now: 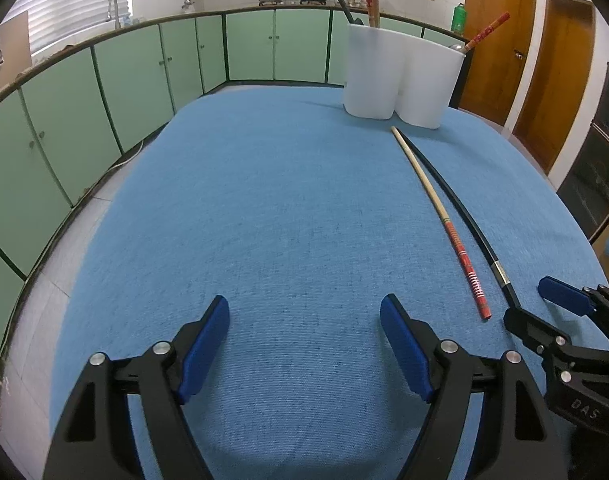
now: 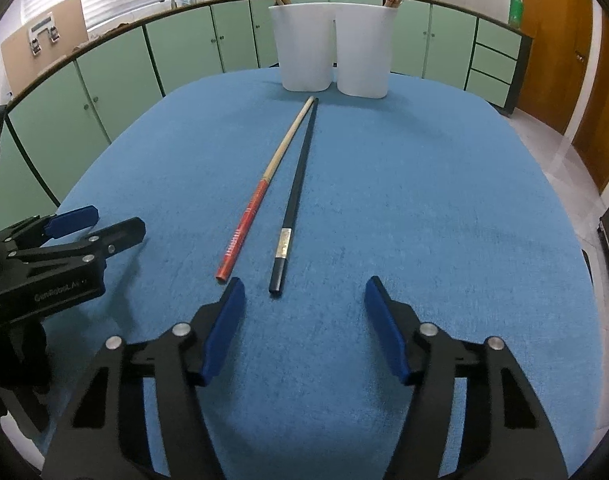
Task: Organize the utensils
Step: 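Move both tools back toward the last two chopsticks, then grasp the black chopstick with the right tool while the left tool grasps the red-tipped one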
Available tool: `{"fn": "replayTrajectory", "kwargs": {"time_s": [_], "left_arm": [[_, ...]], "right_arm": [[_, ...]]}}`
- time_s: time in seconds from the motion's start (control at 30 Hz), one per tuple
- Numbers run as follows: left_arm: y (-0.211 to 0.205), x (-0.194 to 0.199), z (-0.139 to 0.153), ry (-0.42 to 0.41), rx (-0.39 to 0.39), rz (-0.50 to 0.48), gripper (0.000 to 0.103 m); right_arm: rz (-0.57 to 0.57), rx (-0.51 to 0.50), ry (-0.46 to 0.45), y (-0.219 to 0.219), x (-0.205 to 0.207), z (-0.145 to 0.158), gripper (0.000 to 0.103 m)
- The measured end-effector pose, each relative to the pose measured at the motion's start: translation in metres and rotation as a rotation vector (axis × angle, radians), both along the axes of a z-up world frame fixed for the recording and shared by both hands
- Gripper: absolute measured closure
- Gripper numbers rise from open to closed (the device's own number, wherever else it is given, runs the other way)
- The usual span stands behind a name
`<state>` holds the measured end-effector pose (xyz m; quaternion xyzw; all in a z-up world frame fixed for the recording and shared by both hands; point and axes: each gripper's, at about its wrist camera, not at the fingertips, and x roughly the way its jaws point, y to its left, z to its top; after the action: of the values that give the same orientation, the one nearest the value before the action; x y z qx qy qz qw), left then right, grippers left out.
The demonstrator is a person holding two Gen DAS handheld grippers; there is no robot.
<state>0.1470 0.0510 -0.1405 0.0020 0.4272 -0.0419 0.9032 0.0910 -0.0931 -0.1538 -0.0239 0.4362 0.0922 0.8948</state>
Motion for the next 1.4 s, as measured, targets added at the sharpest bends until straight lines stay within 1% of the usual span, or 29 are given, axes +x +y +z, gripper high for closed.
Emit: {"fn": "replayTrajectory", "kwargs": {"time_s": [0.03, 0.1, 0.2, 0.27, 0.33, 0.4, 0.5, 0.67, 0.87, 1.03, 1.1, 1.4], "left_arm": [[0.0, 0.0, 0.0, -0.001, 0.0, -0.001, 0.026], [0.0, 0.0, 0.0, -0.002, 0.0, 0.0, 0.026], [0.0, 0.0, 0.0, -0.001, 0.0, 0.001, 0.026], [-0.001, 0.0, 0.0, 0.0, 0.003, -0.001, 0.026], [-0.003, 0.0, 0.0, 0.0, 0.008, -0.003, 0.026], [-0.003, 0.0, 0.0, 0.001, 0.012, -0.004, 0.026], [-0.005, 0.0, 0.0, 0.003, 0.014, -0.006, 0.026], [-0.013, -0.001, 0.001, 0.007, 0.014, -0.023, 0.026], [-0.034, -0.003, 0.002, 0.014, -0.019, -0.072, 0.026], [-0.057, -0.002, 0.0, 0.019, -0.029, -0.112, 0.026], [-0.066, -0.002, -0.002, 0.019, -0.021, -0.122, 0.026], [-0.085, 0.002, -0.002, 0.024, -0.015, -0.122, 0.027]], "right_arm": [[-0.005, 0.001, 0.0, 0.0, 0.0, 0.0, 0.051], [-0.01, 0.0, -0.001, 0.001, 0.0, 0.0, 0.053], [-0.005, -0.006, -0.003, 0.003, 0.001, -0.001, 0.063], [-0.007, -0.014, -0.004, 0.005, 0.001, -0.001, 0.066], [0.003, -0.005, -0.003, 0.005, 0.001, 0.0, 0.08], [0.014, -0.007, -0.003, 0.006, 0.0, -0.001, 0.084], [0.018, 0.006, -0.002, 0.004, 0.0, 0.0, 0.097], [0.001, 0.049, 0.001, -0.01, 0.0, 0.002, 0.097], [-0.063, 0.064, -0.008, -0.037, 0.0, 0.005, 0.097], [-0.098, 0.054, -0.007, -0.058, 0.0, 0.003, 0.097], [-0.103, 0.062, 0.002, -0.065, -0.001, 0.001, 0.097], [-0.088, 0.086, 0.005, -0.068, -0.006, 0.0, 0.097]]}}
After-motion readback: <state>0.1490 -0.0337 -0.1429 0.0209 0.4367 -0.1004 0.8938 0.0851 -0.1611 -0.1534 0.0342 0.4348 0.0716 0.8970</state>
